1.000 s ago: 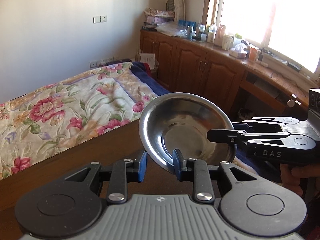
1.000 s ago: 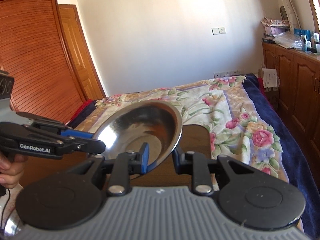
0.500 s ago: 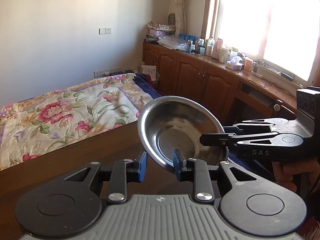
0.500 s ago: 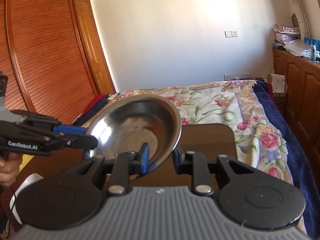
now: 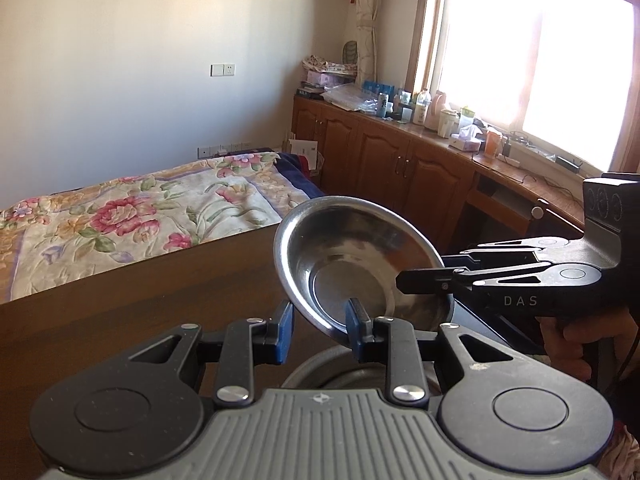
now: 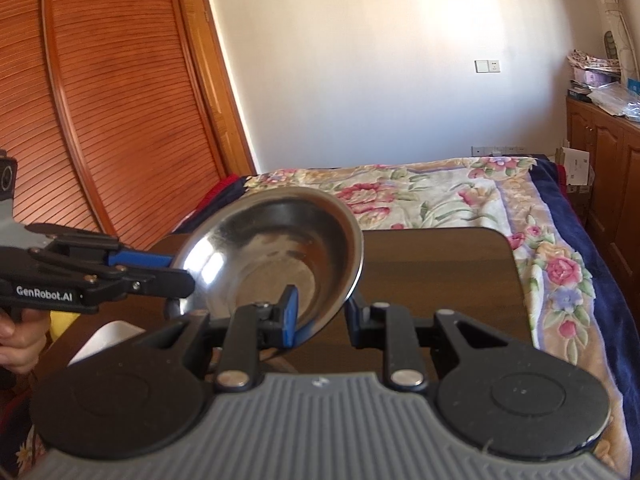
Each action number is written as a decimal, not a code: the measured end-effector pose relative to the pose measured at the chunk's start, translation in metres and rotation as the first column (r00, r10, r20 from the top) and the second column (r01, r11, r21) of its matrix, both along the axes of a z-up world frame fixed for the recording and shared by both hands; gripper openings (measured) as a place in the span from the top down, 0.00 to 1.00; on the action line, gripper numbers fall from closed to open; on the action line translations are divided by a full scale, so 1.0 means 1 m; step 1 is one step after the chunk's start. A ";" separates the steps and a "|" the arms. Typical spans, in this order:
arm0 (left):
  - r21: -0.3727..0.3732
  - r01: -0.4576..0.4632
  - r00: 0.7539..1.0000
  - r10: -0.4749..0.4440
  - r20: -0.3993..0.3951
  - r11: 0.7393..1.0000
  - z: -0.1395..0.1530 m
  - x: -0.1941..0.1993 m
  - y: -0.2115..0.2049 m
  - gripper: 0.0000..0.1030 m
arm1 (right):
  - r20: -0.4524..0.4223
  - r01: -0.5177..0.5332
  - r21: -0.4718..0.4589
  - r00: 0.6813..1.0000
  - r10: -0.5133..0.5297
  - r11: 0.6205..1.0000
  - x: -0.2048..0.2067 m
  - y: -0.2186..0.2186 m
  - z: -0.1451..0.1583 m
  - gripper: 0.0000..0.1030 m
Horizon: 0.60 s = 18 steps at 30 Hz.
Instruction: Organize plates and bowls
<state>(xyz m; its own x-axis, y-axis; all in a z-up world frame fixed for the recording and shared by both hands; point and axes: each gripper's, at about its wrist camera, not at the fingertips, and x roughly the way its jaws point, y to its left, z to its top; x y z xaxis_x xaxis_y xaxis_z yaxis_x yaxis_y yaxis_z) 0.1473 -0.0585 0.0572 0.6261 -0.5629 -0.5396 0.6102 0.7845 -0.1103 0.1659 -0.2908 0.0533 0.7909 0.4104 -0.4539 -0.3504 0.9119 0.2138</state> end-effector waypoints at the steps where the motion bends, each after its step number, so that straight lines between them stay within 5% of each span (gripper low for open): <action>1: -0.003 0.000 1.000 0.000 0.002 1.000 -0.001 -0.004 0.002 0.72 | -0.001 -0.005 0.000 1.000 0.005 1.000 -0.003 0.002 -0.001 0.74; 18: -0.014 -0.004 1.000 0.004 0.008 1.000 -0.025 -0.056 0.023 0.72 | -0.027 -0.043 0.014 0.999 0.044 0.999 -0.045 0.021 -0.014 0.74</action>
<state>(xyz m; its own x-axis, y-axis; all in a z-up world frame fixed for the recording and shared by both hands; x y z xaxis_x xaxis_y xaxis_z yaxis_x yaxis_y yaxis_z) 0.0914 -0.0354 0.0324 0.6327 -0.5677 -0.5267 0.6076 0.7856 -0.1167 0.1214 -0.2703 0.0397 0.7596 0.4503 -0.4693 -0.3835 0.8929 0.2360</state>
